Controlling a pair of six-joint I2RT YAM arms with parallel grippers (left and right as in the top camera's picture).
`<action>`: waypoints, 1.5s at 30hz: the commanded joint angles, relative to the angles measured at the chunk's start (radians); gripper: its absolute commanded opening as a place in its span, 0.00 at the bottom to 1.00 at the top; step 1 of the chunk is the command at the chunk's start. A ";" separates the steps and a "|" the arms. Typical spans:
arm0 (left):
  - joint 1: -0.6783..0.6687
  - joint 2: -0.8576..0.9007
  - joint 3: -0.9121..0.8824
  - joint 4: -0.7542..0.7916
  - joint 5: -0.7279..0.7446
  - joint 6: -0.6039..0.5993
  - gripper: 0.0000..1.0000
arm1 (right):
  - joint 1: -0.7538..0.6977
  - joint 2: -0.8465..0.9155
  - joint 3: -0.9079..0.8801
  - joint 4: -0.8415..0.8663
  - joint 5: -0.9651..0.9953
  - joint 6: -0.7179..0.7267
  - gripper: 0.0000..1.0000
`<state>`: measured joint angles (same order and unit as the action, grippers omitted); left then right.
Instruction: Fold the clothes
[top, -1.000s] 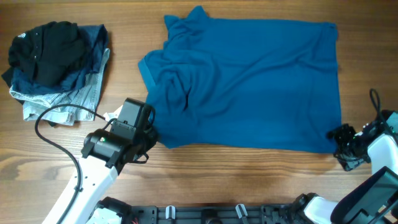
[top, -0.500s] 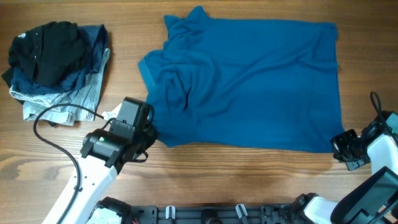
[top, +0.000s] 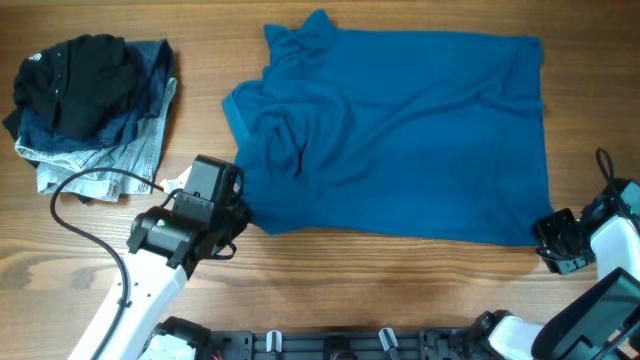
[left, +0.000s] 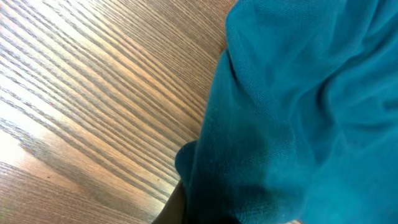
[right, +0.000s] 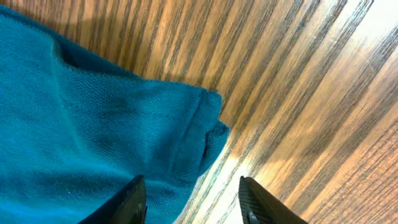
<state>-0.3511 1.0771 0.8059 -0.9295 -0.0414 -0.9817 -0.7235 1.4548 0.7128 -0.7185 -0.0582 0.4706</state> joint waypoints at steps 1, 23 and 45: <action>0.010 0.003 0.000 0.005 -0.035 0.005 0.04 | 0.002 0.027 -0.002 0.019 0.018 0.003 0.50; 0.010 -0.010 0.000 -0.103 0.018 -0.051 0.04 | -0.106 0.032 0.047 -0.016 -0.062 0.065 0.04; 0.010 -0.200 0.097 -0.005 -0.082 0.063 0.04 | -0.122 -0.381 0.120 -0.099 -0.156 -0.078 0.04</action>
<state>-0.3504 0.8890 0.8623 -0.9585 -0.0315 -0.9695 -0.8413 1.0889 0.7803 -0.8078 -0.2066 0.4133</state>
